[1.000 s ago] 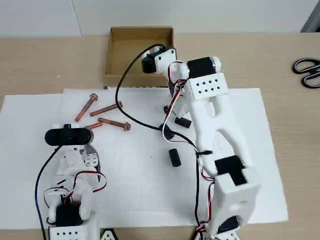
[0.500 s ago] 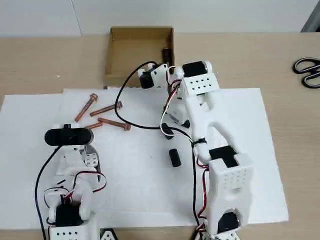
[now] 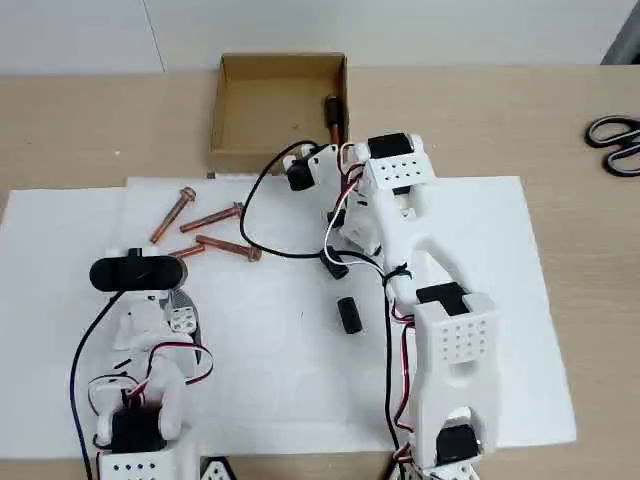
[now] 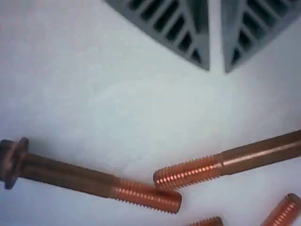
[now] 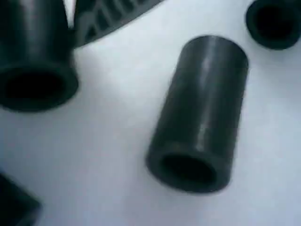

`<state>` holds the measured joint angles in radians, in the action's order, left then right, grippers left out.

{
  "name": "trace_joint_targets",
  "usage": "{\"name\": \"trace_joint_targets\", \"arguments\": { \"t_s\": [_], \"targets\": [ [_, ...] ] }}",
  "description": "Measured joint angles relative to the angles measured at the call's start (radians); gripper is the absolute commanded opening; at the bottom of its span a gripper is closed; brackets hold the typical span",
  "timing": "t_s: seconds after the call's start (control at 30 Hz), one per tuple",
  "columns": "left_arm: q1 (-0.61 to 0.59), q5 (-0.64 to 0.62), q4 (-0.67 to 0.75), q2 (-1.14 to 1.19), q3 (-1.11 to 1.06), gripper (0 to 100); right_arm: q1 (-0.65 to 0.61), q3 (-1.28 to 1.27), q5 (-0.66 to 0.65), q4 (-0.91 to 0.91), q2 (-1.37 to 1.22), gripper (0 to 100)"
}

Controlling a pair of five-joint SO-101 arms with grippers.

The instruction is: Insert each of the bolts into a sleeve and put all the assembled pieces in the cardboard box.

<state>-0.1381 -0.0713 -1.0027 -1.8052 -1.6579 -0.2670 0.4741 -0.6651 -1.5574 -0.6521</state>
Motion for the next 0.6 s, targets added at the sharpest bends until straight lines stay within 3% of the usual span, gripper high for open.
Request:
{"name": "trace_joint_targets", "arguments": {
  "t_s": [0.13,0.27,0.6],
  "targets": [
    [0.0,0.0,0.0,0.0,0.0,1,0.008,0.006,0.0,0.011,-0.029,12.9],
    [0.0,0.0,0.0,0.0,0.0,1,0.011,0.023,0.0,0.012,-0.041,0.2],
    [0.0,0.0,0.0,0.0,0.0,1,0.008,0.023,0.025,0.015,-0.011,0.8]
  ]
}}
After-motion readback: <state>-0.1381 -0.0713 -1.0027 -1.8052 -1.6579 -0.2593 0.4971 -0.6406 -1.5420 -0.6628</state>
